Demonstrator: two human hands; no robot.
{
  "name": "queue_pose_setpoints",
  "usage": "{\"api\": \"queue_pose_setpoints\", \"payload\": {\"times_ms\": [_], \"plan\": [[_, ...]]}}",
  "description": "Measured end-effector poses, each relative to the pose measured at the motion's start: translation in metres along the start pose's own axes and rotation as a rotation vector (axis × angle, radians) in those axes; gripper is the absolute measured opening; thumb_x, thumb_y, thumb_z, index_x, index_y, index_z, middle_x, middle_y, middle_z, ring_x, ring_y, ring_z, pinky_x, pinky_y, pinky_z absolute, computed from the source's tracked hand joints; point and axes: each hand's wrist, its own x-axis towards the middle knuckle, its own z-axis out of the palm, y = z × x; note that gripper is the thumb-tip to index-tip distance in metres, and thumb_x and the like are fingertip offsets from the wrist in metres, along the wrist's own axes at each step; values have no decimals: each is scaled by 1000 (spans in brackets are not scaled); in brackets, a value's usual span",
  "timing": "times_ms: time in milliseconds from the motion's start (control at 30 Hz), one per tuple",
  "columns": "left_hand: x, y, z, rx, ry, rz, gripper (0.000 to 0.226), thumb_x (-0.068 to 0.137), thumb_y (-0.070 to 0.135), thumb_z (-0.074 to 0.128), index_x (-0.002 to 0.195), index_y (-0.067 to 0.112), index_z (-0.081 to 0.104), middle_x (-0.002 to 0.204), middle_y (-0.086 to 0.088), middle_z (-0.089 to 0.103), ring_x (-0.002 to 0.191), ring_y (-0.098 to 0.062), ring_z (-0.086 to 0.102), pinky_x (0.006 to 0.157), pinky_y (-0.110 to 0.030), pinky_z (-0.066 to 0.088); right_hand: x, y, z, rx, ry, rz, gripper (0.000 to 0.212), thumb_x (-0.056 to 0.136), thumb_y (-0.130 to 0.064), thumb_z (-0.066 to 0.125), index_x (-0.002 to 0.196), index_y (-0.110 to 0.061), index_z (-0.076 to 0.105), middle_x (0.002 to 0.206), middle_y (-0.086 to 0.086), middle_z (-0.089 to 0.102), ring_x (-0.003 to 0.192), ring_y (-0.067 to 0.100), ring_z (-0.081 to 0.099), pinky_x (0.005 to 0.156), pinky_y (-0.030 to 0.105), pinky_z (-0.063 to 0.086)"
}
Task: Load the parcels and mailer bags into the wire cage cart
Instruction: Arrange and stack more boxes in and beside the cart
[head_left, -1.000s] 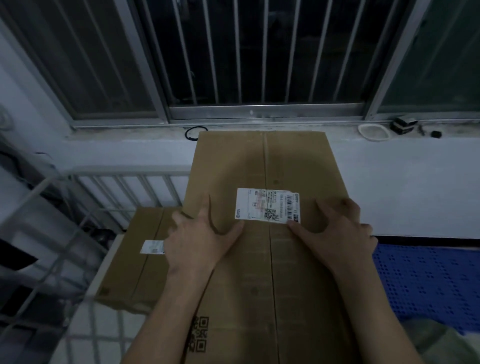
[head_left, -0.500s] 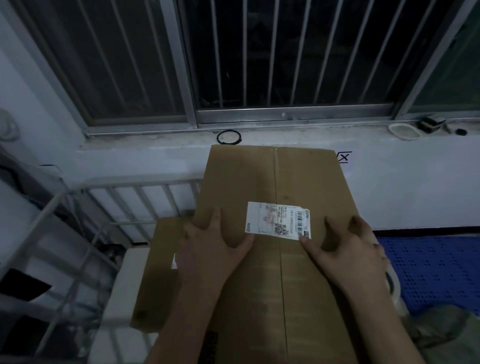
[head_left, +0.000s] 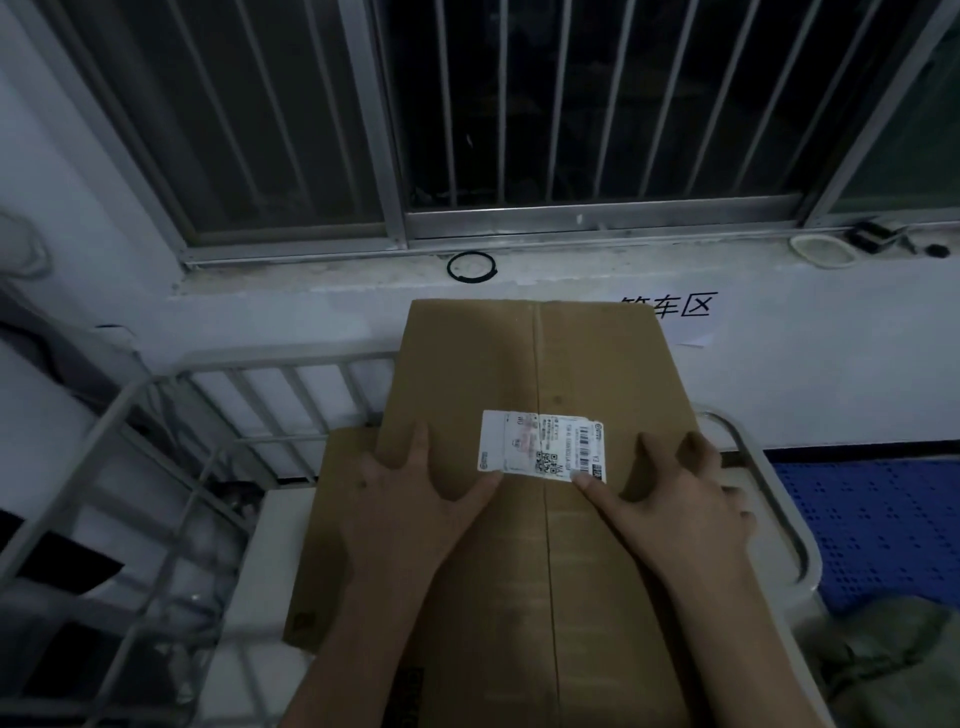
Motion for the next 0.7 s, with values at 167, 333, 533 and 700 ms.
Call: {"api": "queue_pose_setpoints", "payload": {"times_ms": [167,333,533,700], "plan": [[2,-28,0,-4,5,-61,116,59,104,25,156,43,6,140,-18,36,121,-32,52,92,-42,47,-2,-24,17,-2,-24,-30,105,60,-101,39,145,-40,37,158,8,21,130,51,39,105,57,35],[21,-63,-2,-2,-1,-76,121,54,105,28,156,43,5,146,-18,31,126,-33,48,96,-41,48,-9,-59,38,34,-25,0,101,64,-98,38,144,-35,38,156,12,21,131,52,37,106,57,33],[76,-139,-9,-41,-52,-85,123,52,105,32,156,42,6,151,-21,24,131,-37,42,100,-46,45,-8,-141,84,31,-2,20,101,64,-98,33,140,-33,41,154,20,31,128,52,41,104,57,35],[143,-228,-18,-58,-81,-113,126,53,102,43,156,41,2,151,-23,19,133,-39,38,102,-47,42,-12,-235,146,51,-68,-7,94,70,-93,44,144,-35,38,156,15,28,130,49,38,106,56,34]]}}
